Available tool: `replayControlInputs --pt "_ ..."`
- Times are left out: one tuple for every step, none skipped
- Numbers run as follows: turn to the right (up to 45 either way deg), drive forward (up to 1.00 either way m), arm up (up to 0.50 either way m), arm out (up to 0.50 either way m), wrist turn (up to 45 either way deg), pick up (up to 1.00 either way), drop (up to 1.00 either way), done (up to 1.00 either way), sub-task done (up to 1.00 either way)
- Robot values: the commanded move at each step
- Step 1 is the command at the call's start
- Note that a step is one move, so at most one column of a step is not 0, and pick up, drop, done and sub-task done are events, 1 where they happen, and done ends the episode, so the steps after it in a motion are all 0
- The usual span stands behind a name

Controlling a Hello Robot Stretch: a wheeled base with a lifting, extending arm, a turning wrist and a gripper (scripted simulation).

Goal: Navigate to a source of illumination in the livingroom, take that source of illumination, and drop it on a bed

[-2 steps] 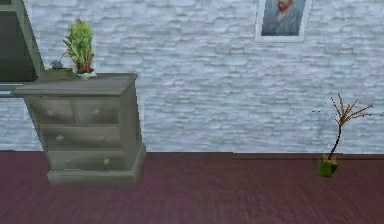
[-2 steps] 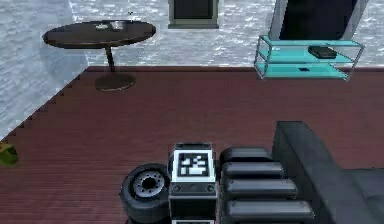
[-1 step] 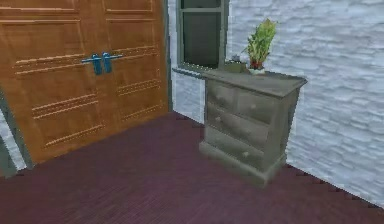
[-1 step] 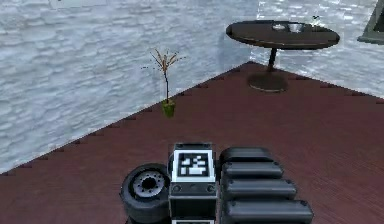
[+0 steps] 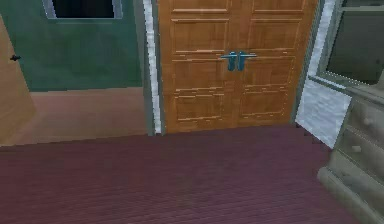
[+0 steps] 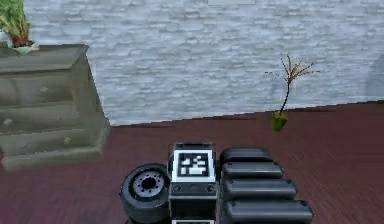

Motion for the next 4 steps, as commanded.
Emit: replayControlInputs --pt "0.0 0.30 0.00 0.00 0.0 0.00 0.00 0.00 0.00" --pt "-30.0 0.00 0.00 0.00 0.0 0.00 0.00 0.00 0.00" --pt "0.0 1.00 0.00 0.00 0.0 0.00 0.00 0.00 0.00" --pt "0.0 1.00 0.00 0.00 0.0 0.00 0.00 0.00 0.00"
